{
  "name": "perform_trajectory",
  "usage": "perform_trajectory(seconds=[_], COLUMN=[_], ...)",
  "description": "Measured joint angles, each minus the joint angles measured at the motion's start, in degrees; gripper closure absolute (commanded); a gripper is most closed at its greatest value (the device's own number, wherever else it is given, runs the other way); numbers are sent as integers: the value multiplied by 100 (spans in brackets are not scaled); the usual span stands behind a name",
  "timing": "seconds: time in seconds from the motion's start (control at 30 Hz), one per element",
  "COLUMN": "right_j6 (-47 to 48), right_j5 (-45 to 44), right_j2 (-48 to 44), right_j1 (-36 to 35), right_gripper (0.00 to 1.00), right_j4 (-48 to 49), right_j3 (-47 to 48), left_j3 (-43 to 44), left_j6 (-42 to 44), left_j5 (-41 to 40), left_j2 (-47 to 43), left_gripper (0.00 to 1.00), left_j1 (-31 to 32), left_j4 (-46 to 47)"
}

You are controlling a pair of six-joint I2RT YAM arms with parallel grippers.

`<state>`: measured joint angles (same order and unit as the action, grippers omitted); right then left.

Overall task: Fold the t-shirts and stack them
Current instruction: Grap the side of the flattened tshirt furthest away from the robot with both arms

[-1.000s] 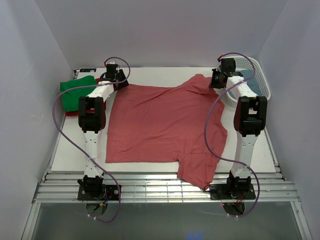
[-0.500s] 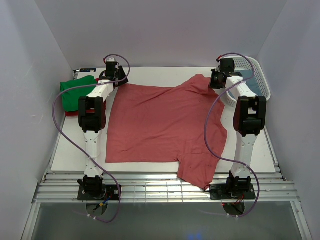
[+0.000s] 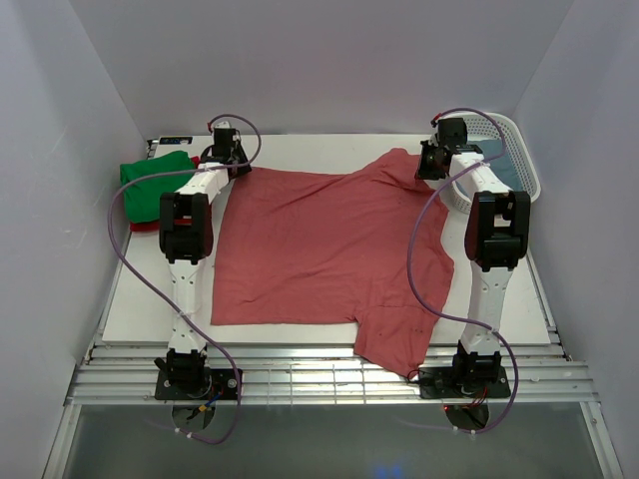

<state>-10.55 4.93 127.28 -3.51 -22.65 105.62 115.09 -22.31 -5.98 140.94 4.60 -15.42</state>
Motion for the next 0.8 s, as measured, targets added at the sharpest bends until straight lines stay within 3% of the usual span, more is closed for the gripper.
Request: perform_trajectory(seconds=[0.43, 0.6, 0.73, 0.8], right_j6=[-17, -22, -28, -28], right_j5=[2, 22, 22, 22], right_j2=[0, 0, 0, 0], right_j1=[0, 0, 0, 0], right_gripper=[92, 92, 92, 92], right_j4=[4, 4, 4, 4], right_j3=[0, -4, -9, -11], left_j3=[22, 92, 92, 92], left_j6=[48, 85, 87, 98], left_j5=[-66, -127, -205, -219], left_j2=[81, 129, 131, 131], left_gripper=[50, 68, 95, 98], left_j1=[2, 0, 0, 0], left_j4=[50, 9, -59, -66])
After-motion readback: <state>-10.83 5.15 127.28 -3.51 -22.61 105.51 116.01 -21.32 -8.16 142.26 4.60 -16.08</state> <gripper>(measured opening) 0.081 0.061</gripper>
